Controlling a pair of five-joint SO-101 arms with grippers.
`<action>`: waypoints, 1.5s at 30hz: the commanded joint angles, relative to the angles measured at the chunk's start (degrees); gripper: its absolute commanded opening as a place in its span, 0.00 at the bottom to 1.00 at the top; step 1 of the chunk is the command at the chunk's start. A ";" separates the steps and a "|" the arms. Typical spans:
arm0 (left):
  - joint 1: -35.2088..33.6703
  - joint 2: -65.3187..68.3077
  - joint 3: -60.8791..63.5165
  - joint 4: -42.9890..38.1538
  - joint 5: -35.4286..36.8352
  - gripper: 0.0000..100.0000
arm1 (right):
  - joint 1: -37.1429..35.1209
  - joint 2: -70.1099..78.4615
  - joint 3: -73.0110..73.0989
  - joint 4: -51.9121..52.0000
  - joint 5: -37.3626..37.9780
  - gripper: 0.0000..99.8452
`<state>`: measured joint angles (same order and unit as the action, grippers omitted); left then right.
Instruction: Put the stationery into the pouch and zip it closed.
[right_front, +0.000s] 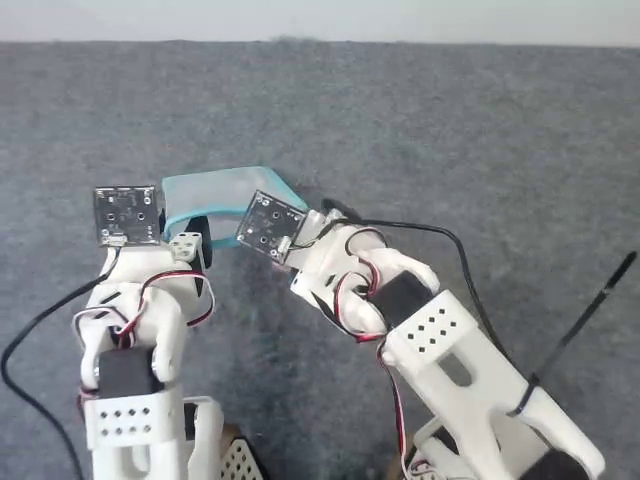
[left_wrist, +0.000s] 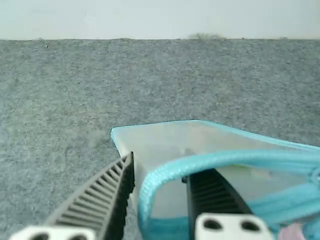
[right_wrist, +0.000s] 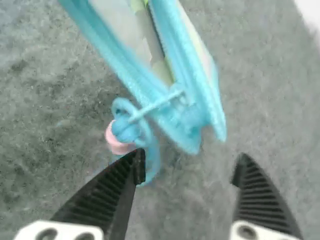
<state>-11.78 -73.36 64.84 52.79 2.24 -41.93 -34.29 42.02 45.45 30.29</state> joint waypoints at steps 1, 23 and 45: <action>0.53 0.70 -0.66 -1.58 -0.53 0.13 | -1.10 0.31 -5.10 -0.92 2.99 0.32; 0.62 0.70 -0.57 -0.70 -0.35 0.09 | 0.13 14.20 -17.05 -1.01 2.11 0.02; 14.24 -12.66 -0.92 9.23 -4.75 0.34 | 9.27 23.16 -20.75 8.22 -9.23 0.01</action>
<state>0.26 -78.64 64.66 58.59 -2.15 -35.96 -14.07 25.58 53.63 23.25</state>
